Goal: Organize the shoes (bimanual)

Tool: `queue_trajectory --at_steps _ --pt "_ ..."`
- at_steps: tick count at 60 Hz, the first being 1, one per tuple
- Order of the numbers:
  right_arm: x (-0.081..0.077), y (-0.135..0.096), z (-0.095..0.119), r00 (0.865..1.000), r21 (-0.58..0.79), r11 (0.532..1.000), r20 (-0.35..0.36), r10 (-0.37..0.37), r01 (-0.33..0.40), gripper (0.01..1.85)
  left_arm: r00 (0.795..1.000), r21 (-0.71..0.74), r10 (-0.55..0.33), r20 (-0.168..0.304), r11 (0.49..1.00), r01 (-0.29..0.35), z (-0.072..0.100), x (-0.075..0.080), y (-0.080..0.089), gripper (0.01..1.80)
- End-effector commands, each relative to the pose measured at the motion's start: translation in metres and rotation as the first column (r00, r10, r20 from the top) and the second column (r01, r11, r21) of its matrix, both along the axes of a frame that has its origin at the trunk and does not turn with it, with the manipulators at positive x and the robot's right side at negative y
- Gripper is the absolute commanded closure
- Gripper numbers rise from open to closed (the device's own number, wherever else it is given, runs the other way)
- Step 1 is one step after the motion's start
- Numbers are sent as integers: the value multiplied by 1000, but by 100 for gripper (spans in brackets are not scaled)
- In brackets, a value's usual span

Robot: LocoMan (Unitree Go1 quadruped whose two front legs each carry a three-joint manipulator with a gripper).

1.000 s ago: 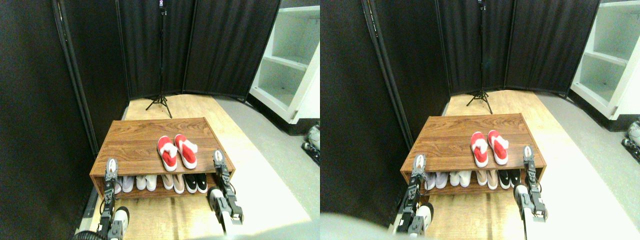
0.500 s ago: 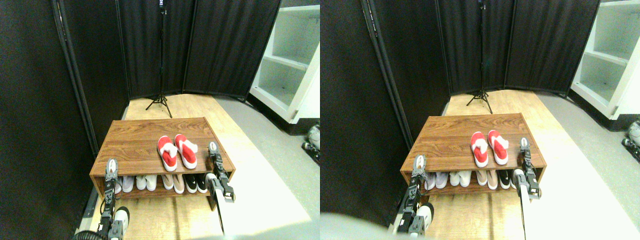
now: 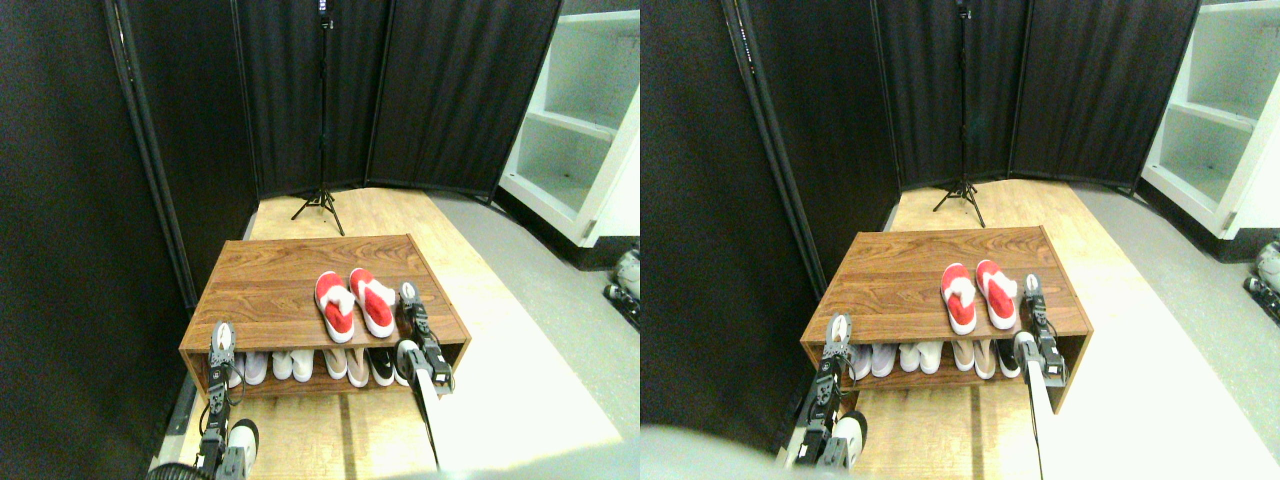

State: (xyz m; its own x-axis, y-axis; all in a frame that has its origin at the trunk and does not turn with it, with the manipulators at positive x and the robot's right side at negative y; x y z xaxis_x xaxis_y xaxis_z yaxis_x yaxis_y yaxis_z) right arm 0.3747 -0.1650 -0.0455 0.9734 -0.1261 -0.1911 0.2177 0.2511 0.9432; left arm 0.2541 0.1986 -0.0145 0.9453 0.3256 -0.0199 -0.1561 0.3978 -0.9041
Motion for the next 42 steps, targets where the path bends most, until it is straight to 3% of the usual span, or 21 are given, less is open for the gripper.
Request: queue_trajectory --at_steps 1,10,18,22,23,29,42 --pt "4 5 0 999 -11 999 22 35 -35 185 998 3 11 66 1000 -11 11 -1 2 180" --pt "0 16 0 999 14 999 -23 32 -32 185 998 14 12 66 1000 -13 10 -1 4 180" --pt "-4 33 -3 996 33 996 -46 82 -80 185 998 22 5 68 1000 -7 10 2 4 180" --pt "-5 35 -3 995 34 996 -47 85 -83 185 998 20 6 67 1000 -7 10 2 3 180" --pt "-8 43 -5 992 68 991 -41 119 -116 185 998 19 7 62 1000 -8 11 3 3 180" --pt "-12 51 -8 987 61 986 -37 157 -155 185 998 16 11 66 1000 -12 11 4 3 180" --pt "-19 64 -10 983 80 982 -55 176 -171 185 998 16 20 66 1000 -21 12 6 2 180"
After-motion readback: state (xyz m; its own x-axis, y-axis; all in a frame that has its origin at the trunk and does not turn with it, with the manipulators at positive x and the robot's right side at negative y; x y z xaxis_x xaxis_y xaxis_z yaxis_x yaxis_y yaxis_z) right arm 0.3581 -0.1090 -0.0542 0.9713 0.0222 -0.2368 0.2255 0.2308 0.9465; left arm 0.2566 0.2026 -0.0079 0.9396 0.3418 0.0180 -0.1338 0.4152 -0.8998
